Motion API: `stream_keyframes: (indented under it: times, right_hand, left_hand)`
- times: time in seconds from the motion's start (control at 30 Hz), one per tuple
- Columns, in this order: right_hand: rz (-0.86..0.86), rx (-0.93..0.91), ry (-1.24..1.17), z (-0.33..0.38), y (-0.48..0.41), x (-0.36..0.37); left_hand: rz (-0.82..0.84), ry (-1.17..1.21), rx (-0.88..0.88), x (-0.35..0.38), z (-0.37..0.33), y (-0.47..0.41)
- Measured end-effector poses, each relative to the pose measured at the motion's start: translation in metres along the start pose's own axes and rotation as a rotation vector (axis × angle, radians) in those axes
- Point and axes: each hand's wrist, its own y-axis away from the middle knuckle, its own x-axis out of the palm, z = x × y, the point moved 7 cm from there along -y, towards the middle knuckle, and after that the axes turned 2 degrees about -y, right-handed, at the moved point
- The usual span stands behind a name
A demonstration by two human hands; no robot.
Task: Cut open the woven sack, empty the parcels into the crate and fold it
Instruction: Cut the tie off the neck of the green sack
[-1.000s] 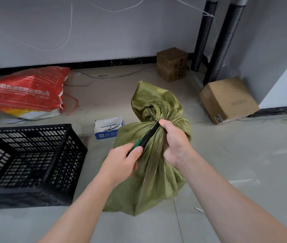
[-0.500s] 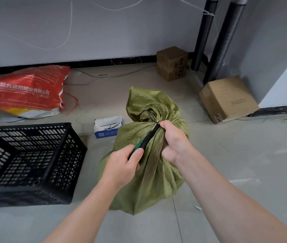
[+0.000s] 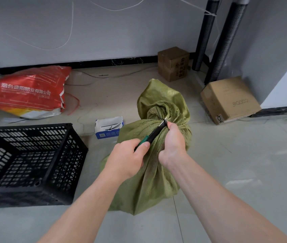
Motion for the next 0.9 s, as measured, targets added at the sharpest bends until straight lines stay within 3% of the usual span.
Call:
stream_keyframes:
  times: [0.23, 0.4, 0.5, 0.6, 0.73, 0.9]
  right_hand:
    - [-0.013, -0.16, 0.113, 0.007, -0.004, 0.005]
    - [0.053, -0.223, 0.25, -0.047, 0.011, 0.018]
    - [0.121, -0.163, 0.145, -0.048, 0.015, 0.03]
    - [0.182, -0.18, 0.252, -0.027, 0.009, 0.029]
    - [0.213, -0.152, 0.297, -0.012, 0.007, 0.025]
    - [0.448, -0.087, 0.277, -0.013, 0.02, 0.04]
  left_hand:
    - [0.08, 0.185, -0.128, 0.001, -0.002, -0.002]
    - [-0.173, 0.916, -0.316, -0.035, -0.011, -0.027]
    - [-0.196, 0.87, -0.244, -0.053, -0.011, -0.03]
    - [-0.237, 0.797, -0.295, -0.052, 0.014, -0.021]
    - [-0.13, 0.67, -0.354, -0.044, 0.033, -0.015]
    - [-0.088, 0.594, -0.296, -0.037, 0.036, -0.017]
